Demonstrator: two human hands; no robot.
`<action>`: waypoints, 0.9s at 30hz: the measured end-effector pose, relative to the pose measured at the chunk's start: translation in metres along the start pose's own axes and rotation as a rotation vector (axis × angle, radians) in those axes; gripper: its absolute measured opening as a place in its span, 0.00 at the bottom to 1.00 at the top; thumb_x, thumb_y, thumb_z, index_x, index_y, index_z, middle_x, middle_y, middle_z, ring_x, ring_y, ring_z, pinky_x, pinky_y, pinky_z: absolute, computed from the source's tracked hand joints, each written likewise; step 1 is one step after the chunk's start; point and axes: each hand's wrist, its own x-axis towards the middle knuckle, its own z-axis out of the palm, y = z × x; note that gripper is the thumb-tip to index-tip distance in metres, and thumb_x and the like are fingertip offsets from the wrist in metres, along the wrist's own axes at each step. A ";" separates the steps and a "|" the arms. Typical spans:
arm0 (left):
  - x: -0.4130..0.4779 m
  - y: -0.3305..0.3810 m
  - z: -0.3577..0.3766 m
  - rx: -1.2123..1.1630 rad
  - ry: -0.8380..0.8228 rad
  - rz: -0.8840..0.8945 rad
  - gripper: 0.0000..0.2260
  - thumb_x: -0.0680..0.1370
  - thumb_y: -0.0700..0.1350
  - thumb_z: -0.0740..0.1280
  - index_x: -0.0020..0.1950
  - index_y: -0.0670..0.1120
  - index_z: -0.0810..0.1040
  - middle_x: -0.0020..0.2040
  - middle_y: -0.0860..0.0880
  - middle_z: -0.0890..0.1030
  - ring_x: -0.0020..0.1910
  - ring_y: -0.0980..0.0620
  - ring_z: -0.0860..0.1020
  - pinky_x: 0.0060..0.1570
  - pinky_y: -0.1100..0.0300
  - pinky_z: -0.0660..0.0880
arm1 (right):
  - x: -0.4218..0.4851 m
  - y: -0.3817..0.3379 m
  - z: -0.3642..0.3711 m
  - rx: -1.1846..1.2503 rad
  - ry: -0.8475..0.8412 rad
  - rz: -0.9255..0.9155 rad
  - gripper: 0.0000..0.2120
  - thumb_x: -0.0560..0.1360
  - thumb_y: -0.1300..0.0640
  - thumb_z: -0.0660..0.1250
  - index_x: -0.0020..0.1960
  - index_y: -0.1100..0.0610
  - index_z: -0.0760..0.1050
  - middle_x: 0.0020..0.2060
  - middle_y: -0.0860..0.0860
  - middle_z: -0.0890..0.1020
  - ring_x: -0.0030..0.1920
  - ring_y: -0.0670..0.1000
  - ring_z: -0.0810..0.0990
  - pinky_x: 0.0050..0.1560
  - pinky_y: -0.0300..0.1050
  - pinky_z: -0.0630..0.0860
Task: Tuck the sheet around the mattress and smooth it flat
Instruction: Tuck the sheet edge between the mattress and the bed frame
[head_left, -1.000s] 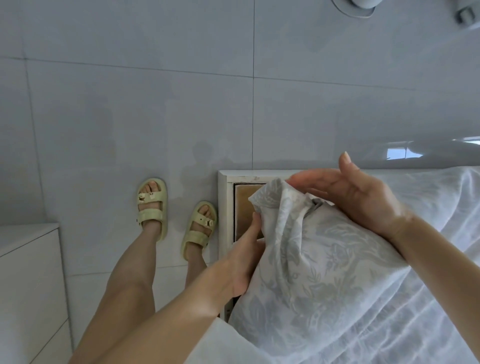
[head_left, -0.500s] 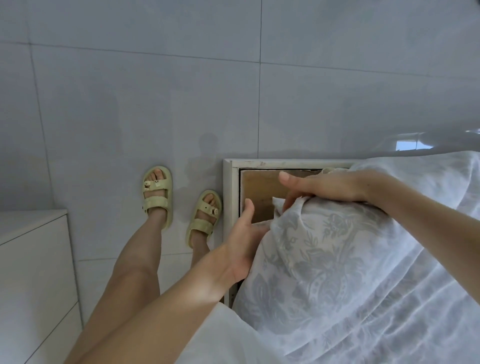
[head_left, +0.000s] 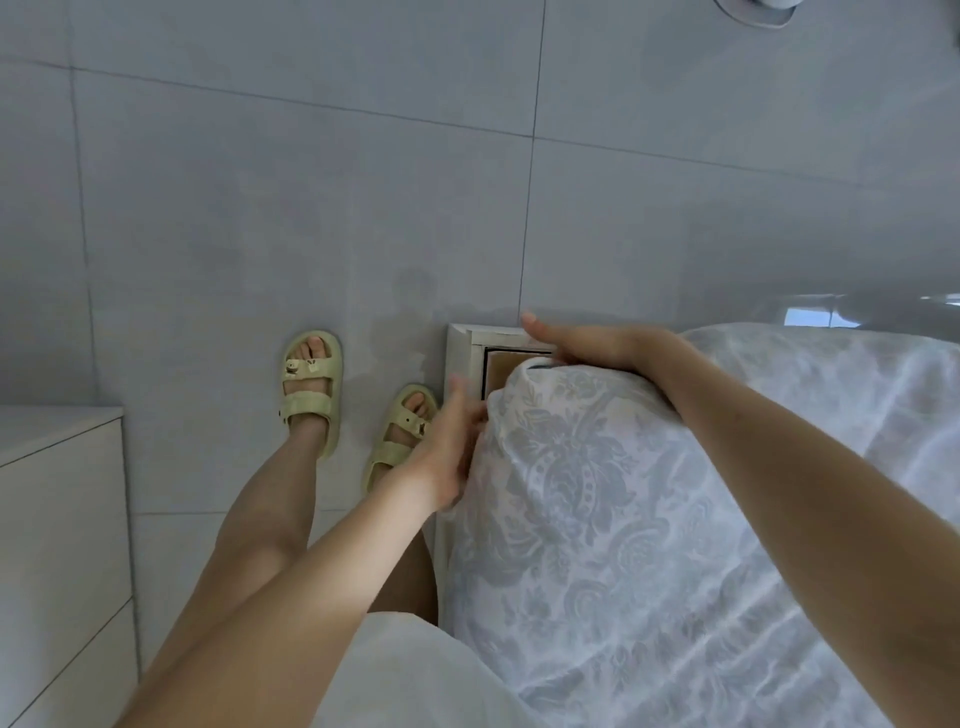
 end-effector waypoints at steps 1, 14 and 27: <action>0.003 0.003 -0.006 0.070 0.125 0.070 0.34 0.78 0.67 0.43 0.47 0.47 0.82 0.48 0.44 0.84 0.42 0.51 0.81 0.41 0.57 0.75 | 0.006 0.000 -0.001 -0.004 0.075 -0.045 0.41 0.65 0.20 0.50 0.40 0.55 0.83 0.39 0.51 0.85 0.41 0.50 0.83 0.61 0.52 0.74; 0.007 -0.075 -0.047 0.253 0.458 0.177 0.28 0.78 0.66 0.46 0.49 0.55 0.83 0.51 0.54 0.81 0.55 0.53 0.76 0.56 0.55 0.69 | -0.012 0.021 -0.008 0.059 0.216 -0.091 0.34 0.72 0.27 0.51 0.48 0.52 0.82 0.44 0.49 0.83 0.46 0.48 0.81 0.46 0.42 0.72; 0.009 -0.067 -0.030 0.043 0.153 0.084 0.27 0.73 0.67 0.62 0.63 0.51 0.75 0.55 0.50 0.81 0.54 0.54 0.80 0.60 0.55 0.74 | 0.006 0.025 -0.012 0.115 0.176 -0.075 0.38 0.67 0.23 0.53 0.40 0.55 0.85 0.37 0.52 0.85 0.39 0.51 0.82 0.51 0.48 0.77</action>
